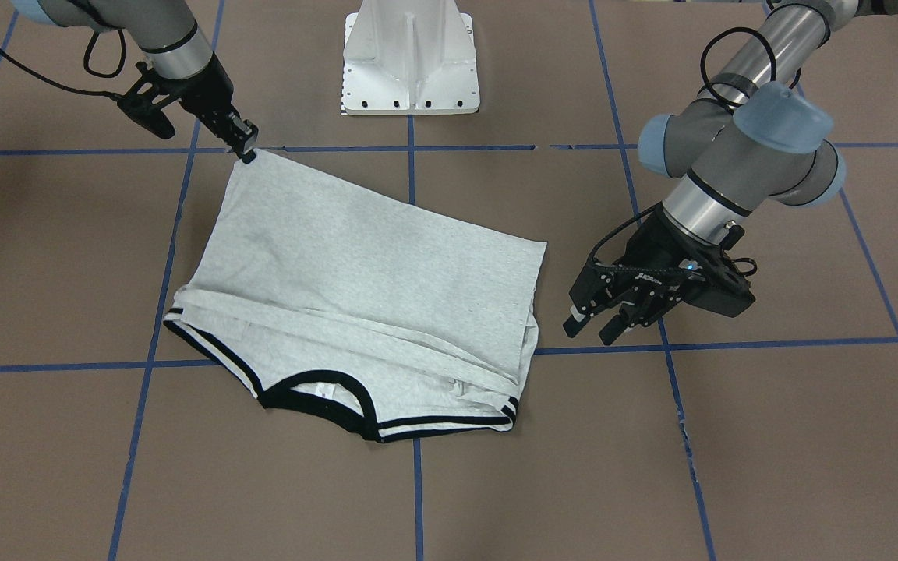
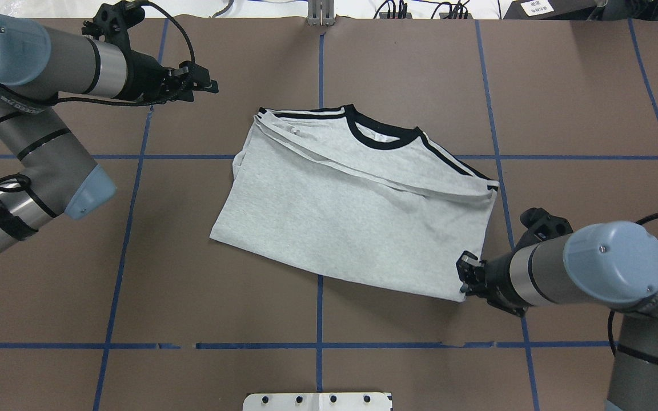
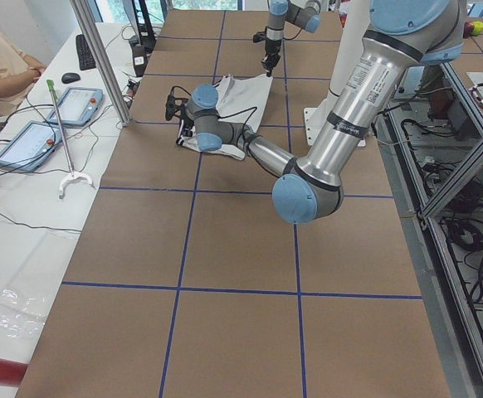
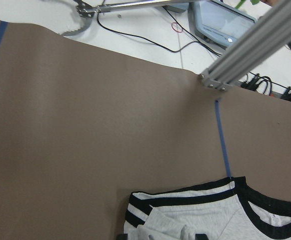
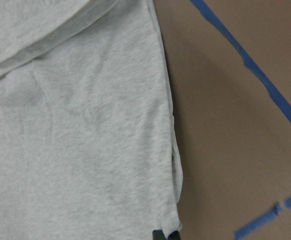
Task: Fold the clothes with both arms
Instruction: 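Grasp the shirt's side edge with the right gripper and rotate the shirt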
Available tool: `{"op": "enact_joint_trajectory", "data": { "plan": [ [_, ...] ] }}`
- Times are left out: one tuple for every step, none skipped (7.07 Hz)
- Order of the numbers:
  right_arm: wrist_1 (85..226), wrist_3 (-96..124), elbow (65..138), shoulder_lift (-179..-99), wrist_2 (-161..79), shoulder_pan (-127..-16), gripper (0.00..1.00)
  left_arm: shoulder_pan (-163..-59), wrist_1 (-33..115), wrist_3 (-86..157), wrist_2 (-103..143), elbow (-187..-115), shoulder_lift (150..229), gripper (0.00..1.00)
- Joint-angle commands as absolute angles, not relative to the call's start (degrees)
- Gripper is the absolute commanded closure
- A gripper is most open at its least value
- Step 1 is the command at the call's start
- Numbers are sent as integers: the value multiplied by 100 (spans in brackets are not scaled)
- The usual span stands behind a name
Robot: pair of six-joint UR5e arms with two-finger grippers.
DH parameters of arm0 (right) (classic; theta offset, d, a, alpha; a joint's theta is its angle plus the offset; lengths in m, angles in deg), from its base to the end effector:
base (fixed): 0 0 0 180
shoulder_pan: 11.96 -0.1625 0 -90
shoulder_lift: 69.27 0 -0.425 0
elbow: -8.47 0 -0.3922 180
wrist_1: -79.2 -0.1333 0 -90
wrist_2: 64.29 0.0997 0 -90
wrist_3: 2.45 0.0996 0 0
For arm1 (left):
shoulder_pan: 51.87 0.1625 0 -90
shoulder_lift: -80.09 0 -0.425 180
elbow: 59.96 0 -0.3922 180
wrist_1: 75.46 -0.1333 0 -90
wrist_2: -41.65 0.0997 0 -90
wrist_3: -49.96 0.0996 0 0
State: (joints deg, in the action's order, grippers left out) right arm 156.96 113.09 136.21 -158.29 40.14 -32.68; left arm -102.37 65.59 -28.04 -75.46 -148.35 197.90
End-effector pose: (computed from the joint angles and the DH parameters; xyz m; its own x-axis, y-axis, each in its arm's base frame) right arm -0.3834 -0.2610 0.3254 0.4619 0.6211 0.6331 -0.3998 0.7830 -0.4765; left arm 0.3511 -0.5642 0.2876 0.2213 0.0224 -0.9749 0.3661 0.9247 0.1044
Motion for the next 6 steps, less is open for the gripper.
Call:
{"op": "enact_joint_trajectory", "data": {
  "plan": [
    [15979, 11629, 14371, -16146, 4422, -2351, 100, -9865, 6552, -3814, -7894, -15634, 19436, 12],
    [15997, 11891, 14652, -16286, 4791, -2234, 100, -9662, 6552, -4367, -7763, -15777, 19391, 12],
    [16005, 11998, 14698, -16531, 4856, -1894, 1, -9521, 6552, -4643, -7692, -15856, 19382, 12],
    [16005, 12025, 14664, -16542, 4830, -1925, 0, -9319, 6543, -5011, -7691, -15962, 19278, 12],
    [16005, 12025, 14507, -16507, 4760, -2187, 0, -9126, 6526, -5354, -7683, -16171, 19068, 12],
    [15997, 12008, 14427, -16420, 4733, -2737, 0, -8967, 6404, -5601, -7630, -16461, 18735, 12]
  ]
}}
